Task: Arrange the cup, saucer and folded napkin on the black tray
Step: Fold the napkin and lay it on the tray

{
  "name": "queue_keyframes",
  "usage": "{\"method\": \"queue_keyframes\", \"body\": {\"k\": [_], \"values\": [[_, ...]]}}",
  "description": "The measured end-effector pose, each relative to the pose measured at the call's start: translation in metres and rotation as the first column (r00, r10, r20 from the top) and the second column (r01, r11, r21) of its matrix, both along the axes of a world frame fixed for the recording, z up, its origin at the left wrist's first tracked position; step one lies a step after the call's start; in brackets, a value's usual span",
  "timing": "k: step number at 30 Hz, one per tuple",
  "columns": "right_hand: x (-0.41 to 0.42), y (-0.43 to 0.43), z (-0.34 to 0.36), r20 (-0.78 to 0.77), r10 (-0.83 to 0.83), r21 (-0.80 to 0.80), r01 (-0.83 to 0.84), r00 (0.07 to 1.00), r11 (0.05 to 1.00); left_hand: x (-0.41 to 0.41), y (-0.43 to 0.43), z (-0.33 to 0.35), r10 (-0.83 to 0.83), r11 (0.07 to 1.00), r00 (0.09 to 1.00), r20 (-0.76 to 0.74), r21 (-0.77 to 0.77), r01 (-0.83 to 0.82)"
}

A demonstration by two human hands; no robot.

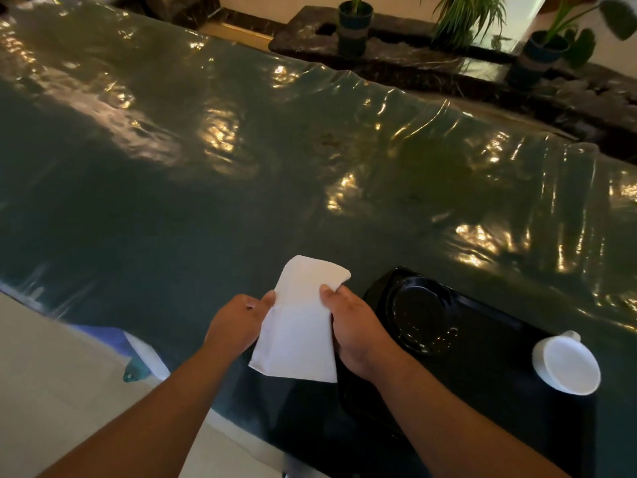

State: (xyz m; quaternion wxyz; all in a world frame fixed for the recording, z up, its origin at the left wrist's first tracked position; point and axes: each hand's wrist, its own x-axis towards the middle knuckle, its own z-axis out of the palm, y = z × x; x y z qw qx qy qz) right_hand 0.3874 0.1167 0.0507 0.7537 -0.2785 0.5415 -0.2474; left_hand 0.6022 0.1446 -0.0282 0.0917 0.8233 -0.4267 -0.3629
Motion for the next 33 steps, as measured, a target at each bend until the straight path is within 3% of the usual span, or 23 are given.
{"method": "queue_keyframes", "body": {"k": [2, 6, 8, 11, 13, 15, 19, 23, 27, 33], "values": [[-0.007, -0.005, 0.011, 0.045, -0.019, 0.006, 0.019, 0.999, 1.000, -0.009, -0.008, 0.006, 0.051, 0.999, 0.982, -0.182, 0.013, -0.050], [-0.026, -0.014, 0.033, 0.122, -0.072, 0.031, 0.069, 0.990, 0.997, -0.038, -0.016, 0.039, 0.151, 0.983, 0.842, -0.517, 0.166, -0.074], [-0.038, -0.017, 0.042, 0.167, -0.118, 0.050, 0.111, 0.979, 0.993, -0.052, -0.018, 0.054, 0.184, 0.970, 0.737, -0.650, 0.242, -0.028], [-0.060, -0.022, 0.052, 0.194, -0.194, 0.068, 0.185, 0.961, 0.980, -0.069, -0.023, 0.063, 0.253, 0.943, 0.509, -0.823, 0.328, 0.061], [-0.083, -0.026, 0.057, 0.201, -0.257, 0.069, 0.248, 0.945, 0.966, -0.085, -0.031, 0.067, 0.255, 0.945, 0.397, -0.882, 0.314, 0.090], [-0.107, -0.030, 0.059, 0.192, -0.320, 0.074, 0.312, 0.928, 0.947, -0.097, -0.040, 0.069, 0.224, 0.960, 0.341, -0.913, 0.266, 0.083], [-0.161, -0.029, 0.060, 0.166, -0.394, 0.040, 0.393, 0.904, 0.919, -0.121, -0.059, 0.075, 0.234, 0.970, 0.338, -0.911, 0.245, -0.012], [-0.218, -0.021, 0.052, -0.058, -0.364, -0.068, 0.360, 0.930, 0.930, -0.157, -0.078, 0.081, 0.188, 0.982, 0.468, -0.864, 0.164, -0.092], [-0.263, -0.013, 0.049, -0.266, -0.335, -0.151, 0.304, 0.904, 0.941, -0.195, -0.090, 0.087, 0.064, 0.998, 0.567, -0.821, 0.051, -0.040], [-0.319, -0.001, 0.048, -0.434, -0.373, -0.279, 0.271, 0.820, 0.921, -0.239, -0.103, 0.098, -0.083, 0.997, 0.652, -0.753, -0.066, 0.050]]}}
